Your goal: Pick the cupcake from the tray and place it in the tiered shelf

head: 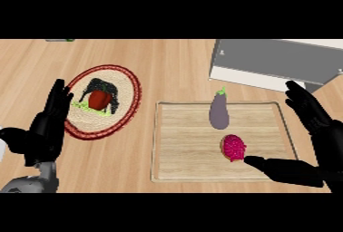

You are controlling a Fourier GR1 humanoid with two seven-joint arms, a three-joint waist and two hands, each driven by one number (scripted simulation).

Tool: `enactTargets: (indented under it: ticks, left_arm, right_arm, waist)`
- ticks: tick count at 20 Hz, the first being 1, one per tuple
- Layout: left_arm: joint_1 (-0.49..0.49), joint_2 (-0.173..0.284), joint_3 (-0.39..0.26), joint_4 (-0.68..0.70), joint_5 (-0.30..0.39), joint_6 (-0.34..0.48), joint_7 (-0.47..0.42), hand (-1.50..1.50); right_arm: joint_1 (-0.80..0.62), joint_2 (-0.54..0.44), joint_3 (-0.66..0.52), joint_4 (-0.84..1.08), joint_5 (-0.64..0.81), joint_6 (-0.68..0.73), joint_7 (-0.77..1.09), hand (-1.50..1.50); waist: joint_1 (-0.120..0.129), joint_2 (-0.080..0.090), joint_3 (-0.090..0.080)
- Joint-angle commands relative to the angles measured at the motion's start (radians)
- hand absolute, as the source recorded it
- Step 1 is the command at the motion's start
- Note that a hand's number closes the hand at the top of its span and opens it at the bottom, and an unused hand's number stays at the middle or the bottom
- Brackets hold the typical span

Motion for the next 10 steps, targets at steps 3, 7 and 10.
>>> enactTargets:
  ticks: [3, 7, 10]
  left_arm:
    - [-0.011, -0.003, -0.013, -0.022, -0.005, -0.002, 0.024, 0.0]
    - [-0.052, -0.013, -0.032, -0.003, -0.013, -0.004, 0.049, 0.0]
    - [-0.034, -0.018, -0.03, -0.011, -0.001, -0.02, 0.021, 0.0]
  right_arm:
    - [-0.111, -0.215, 0.113, -0.035, 0.157, 0.179, 0.345, -1.5]
    - [-0.271, -0.265, 0.16, 0.003, 0.154, 0.333, 0.567, -1.5]
    - [-0.378, -0.218, 0.211, 0.011, 0.149, 0.382, 0.747, -1.5]
  waist:
    - [0.026, 0.002, -0.005]
    - [0.038, 0.01, -0.003]
    - [0.044, 0.007, -0.002]
